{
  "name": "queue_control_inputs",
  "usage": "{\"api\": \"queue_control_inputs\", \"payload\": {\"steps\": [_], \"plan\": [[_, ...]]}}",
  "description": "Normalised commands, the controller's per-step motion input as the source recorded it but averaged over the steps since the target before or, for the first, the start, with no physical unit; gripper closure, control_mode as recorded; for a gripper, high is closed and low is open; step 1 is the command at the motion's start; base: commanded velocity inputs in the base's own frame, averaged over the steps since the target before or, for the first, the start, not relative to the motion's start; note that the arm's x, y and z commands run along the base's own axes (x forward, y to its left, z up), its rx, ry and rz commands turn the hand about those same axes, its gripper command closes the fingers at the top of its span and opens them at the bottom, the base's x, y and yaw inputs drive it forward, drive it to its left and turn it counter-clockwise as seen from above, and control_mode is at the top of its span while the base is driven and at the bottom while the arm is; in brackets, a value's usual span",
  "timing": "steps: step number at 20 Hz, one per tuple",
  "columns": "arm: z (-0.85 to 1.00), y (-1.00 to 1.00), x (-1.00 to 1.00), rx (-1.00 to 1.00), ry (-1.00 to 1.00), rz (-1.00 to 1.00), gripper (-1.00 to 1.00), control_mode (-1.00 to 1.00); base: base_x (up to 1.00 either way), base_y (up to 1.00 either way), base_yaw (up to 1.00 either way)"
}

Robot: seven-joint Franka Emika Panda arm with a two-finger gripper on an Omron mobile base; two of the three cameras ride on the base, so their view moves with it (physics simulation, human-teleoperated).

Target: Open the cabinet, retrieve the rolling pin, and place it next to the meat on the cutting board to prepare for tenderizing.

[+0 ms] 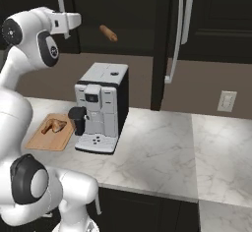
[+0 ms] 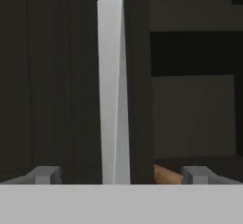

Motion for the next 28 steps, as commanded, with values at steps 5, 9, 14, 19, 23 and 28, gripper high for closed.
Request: {"api": "queue_control_inputs", "payload": {"steps": [5,9,14,19,23,28], "plan": [[0.00,0.00,0.33,0.00,0.01,0.02,-1.00,-1.00,0.00,0.00,0.00],[0.00,0.00,0.29,0.00,0.00,0.02,1.00,-1.00,0.00,0.00,0.00],[0.00,0.00,0.22,0.00,0.00,0.03,1.00,-1.00,0.00,0.00,0.00],[0.00,0.00,0.16,0.00,0.01,0.01,1.00,-1.00,0.00,0.00,0.00],[-0.05,0.00,0.13,0.01,0.01,0.00,1.00,-1.00,0.00,0.00,0.00],[0.00,-0.13,0.30,0.02,0.00,0.03,1.00,-1.00,0.00,0.00,0.00]]}}
